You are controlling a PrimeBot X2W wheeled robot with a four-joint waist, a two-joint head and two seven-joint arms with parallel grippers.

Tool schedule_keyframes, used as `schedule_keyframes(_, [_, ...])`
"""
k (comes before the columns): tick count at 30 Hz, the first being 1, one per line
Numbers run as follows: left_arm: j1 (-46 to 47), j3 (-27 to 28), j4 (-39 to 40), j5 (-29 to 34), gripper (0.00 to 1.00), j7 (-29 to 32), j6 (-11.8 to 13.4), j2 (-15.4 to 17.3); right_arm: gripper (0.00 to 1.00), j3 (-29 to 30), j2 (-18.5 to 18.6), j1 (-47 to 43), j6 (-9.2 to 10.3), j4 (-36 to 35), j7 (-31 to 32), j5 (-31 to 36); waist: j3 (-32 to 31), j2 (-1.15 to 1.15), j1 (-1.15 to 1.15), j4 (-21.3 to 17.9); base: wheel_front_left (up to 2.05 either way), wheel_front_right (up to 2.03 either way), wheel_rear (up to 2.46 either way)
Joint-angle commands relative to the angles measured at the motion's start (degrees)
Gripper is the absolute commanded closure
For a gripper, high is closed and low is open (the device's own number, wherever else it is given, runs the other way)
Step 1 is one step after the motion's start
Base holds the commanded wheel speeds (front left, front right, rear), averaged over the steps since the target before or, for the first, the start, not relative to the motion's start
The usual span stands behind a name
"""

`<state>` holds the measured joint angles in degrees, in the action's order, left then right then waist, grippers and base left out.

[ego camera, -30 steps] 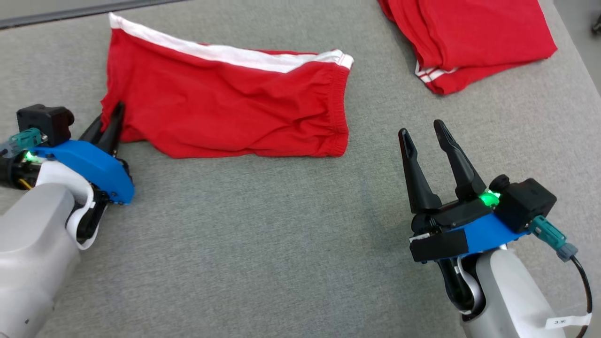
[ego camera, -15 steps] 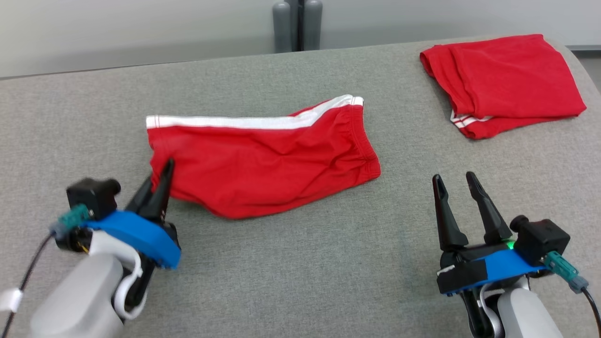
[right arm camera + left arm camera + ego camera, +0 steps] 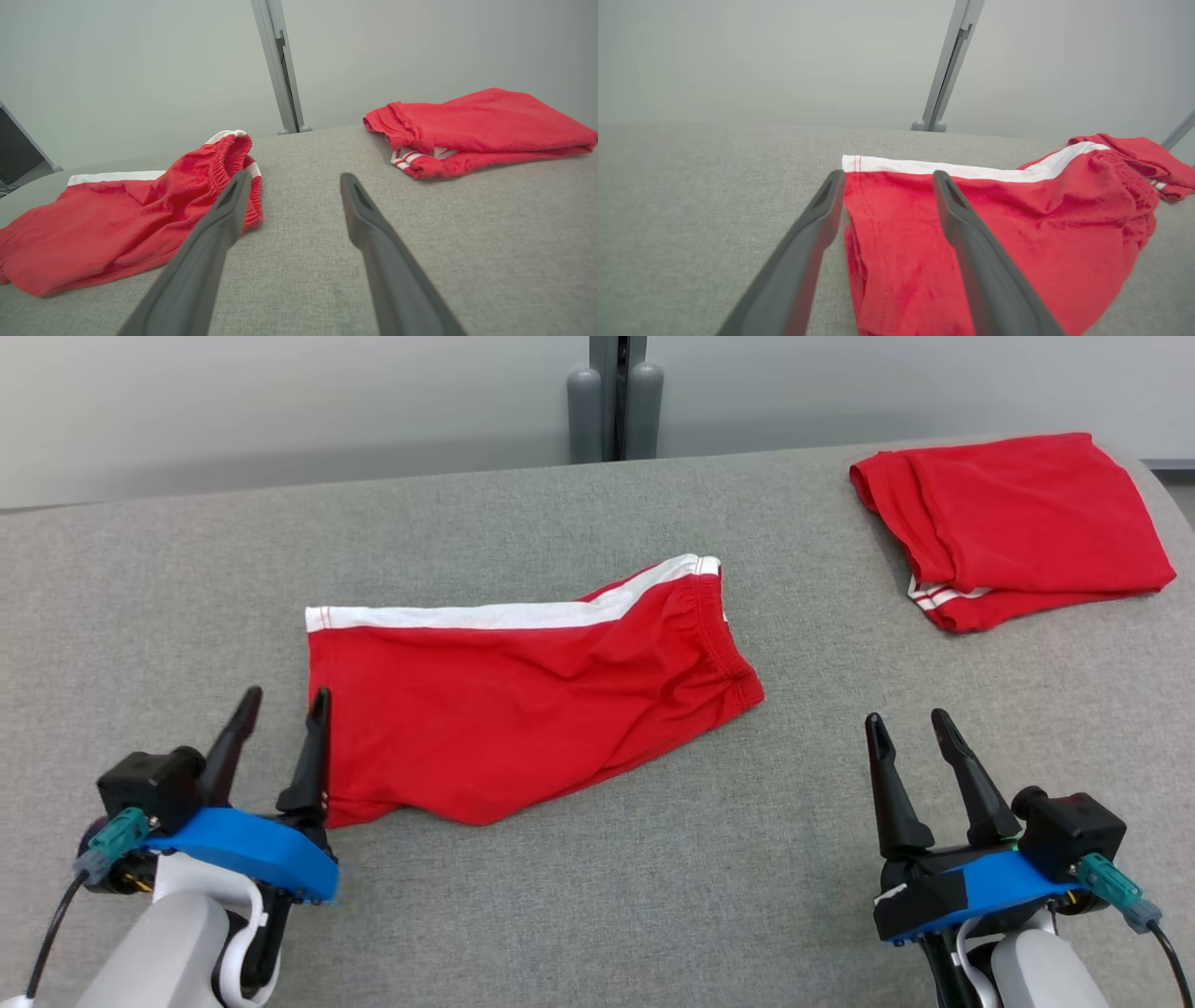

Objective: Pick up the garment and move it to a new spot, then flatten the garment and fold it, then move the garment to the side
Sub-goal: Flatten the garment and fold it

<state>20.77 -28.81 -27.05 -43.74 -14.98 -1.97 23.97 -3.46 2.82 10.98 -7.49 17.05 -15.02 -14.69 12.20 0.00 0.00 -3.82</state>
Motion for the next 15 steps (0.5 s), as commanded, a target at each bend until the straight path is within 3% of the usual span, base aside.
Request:
schedule_keyframes(1, [-1.5, 3.5, 1.9, 3.8, 0.0, -0.3, 0.3, -0.5, 0.0, 0.3, 0.1, 0.0, -0.01, 0.1, -0.2, 0.7, -0.5, 0.0, 0.0, 0.2, 0.0, 0.0, 0.0])
schedule_keyframes(8, [-8.0, 16.9, 10.2, 15.8, 0.0, -0.3, -1.1, -5.9, 0.0, 0.5, 0.1, -1.0, -0.01, -0.3, -0.2, 1.9, -3.3, 0.0, 0.0, 2.0, 0.0, 0.0, 0.0])
schedule_keyframes(15, [-14.2, 24.6, 14.9, 26.1, 0.0, -0.3, -1.9, -10.6, 0.0, 0.4, 0.1, -2.9, -0.01, -0.7, -0.2, 1.8, -7.0, 0.0, 0.0, 3.7, 0.0, 0.0, 0.0])
